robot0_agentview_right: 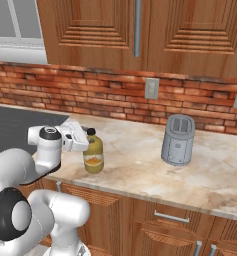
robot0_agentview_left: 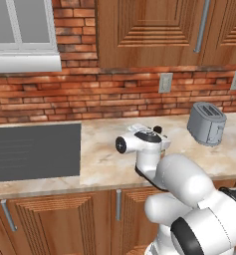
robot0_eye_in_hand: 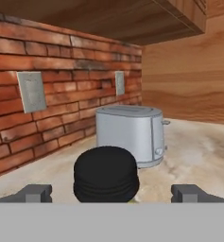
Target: There is a wine glass and glass cup on the dining counter. Place the wine bottle next to the wine glass and the juice bottle next to the glass cup.
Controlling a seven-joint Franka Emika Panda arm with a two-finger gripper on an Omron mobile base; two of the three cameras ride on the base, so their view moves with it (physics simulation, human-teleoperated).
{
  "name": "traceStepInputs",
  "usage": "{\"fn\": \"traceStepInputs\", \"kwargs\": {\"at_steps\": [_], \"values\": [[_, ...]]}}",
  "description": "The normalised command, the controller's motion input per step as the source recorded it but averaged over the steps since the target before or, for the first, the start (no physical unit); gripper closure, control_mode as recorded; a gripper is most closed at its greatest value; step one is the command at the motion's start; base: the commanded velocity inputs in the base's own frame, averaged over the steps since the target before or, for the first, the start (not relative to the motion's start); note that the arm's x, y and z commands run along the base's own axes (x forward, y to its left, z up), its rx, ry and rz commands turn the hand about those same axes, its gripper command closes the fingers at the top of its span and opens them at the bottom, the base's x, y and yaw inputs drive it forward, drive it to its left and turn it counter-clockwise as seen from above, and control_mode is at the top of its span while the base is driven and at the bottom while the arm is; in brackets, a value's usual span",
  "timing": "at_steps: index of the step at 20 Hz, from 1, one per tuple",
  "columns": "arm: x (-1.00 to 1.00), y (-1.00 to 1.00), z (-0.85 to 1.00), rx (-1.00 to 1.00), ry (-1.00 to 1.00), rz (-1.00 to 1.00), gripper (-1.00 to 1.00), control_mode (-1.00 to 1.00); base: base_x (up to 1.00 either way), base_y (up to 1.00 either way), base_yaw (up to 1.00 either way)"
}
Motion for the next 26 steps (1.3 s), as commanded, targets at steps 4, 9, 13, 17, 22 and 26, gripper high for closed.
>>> {"fn": "traceStepInputs", "kwargs": {"at_steps": [4,9,13,17,22,26], "values": [[0.01,-0.14,0.00,-0.05,0.00,0.00,-1.00,-1.00,0.00,0.00,0.00],[0.02,-0.12,-0.01,-0.01,0.05,0.03,-1.00,-1.00,0.00,0.00,0.00],[0.10,-0.10,-0.04,0.00,0.07,0.08,-1.00,-1.00,0.00,0.00,0.00],[0.07,-0.07,-0.01,0.00,0.09,0.09,-1.00,-1.00,0.00,0.00,0.00],[-0.01,0.00,-0.01,0.00,0.13,0.12,1.00,-1.00,0.00,0.00,0.00],[-0.03,0.02,-0.07,0.00,0.10,0.11,1.00,-1.00,0.00,0.00,0.00]]}}
